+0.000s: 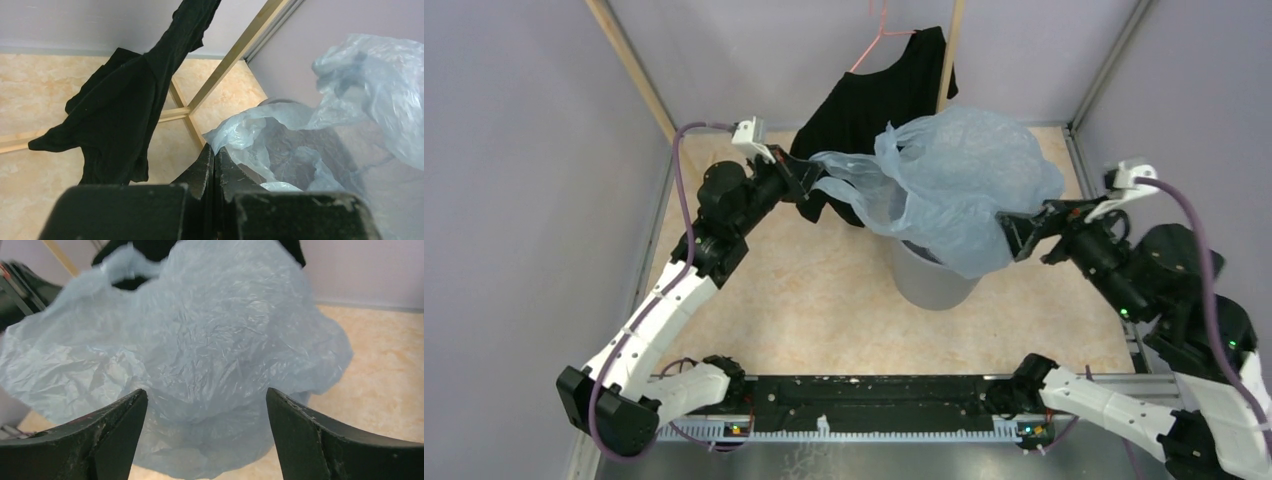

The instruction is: Put the trash bags into the trash bin

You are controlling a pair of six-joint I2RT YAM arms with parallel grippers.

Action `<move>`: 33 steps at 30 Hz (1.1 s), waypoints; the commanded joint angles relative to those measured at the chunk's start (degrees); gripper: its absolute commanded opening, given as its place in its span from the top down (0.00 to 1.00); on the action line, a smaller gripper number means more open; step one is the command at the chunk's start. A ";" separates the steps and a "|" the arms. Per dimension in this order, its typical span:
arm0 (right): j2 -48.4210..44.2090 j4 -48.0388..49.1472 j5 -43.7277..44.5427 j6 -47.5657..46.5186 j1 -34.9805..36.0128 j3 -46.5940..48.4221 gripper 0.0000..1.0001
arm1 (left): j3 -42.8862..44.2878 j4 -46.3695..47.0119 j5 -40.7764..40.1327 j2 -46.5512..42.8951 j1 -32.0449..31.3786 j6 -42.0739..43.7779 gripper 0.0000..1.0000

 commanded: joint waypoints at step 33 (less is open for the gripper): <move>26.23 46.70 -29.91 21.52 -7.00 -39.81 0.42 | -10.54 4.34 6.43 -7.73 0.25 -4.77 1.00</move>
